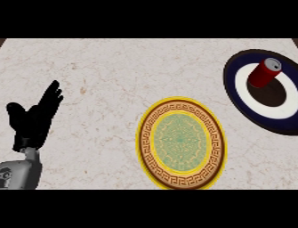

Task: Pick the can from the plate and place it in the plate

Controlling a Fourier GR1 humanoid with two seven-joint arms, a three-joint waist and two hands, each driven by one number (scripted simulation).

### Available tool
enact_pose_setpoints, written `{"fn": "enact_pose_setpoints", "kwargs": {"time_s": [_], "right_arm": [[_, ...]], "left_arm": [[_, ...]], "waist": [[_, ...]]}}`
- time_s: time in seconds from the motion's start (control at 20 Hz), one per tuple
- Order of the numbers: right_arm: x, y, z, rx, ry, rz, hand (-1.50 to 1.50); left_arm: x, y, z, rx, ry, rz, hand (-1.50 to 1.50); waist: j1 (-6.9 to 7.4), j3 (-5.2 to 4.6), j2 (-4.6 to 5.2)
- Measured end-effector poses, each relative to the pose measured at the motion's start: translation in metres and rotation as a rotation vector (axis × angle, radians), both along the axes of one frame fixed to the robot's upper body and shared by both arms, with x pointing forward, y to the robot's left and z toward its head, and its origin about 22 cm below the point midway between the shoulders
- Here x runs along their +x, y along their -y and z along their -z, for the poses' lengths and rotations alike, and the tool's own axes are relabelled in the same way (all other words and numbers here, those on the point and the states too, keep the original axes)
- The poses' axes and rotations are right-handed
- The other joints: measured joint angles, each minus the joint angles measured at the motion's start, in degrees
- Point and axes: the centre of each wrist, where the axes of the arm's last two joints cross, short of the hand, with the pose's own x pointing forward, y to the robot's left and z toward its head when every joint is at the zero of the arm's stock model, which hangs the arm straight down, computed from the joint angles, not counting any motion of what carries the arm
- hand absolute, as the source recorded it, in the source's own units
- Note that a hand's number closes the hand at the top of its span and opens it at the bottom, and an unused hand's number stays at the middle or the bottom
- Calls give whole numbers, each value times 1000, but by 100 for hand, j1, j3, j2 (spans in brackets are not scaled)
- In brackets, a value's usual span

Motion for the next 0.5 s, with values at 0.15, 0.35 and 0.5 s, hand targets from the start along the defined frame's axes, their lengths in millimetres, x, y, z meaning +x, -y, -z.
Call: {"fn": "enact_pose_setpoints", "kwargs": {"time_s": [0.15, 0.35, 0.5], "right_arm": [[-14, 12, 10, -2, 19, 0, -150], [-30, 35, 17, -9, 29, 11, -150], [-38, 39, 31, -12, 31, 28, -150]], "left_arm": [[0, -4, 7, -2, -2, 0, 0], [5, -5, 7, -5, 3, 4, 0], [6, -3, 2, -2, 2, 8, 0]], "waist": [[7, -1, 5], [16, -1, 9], [25, 0, 10]]}}
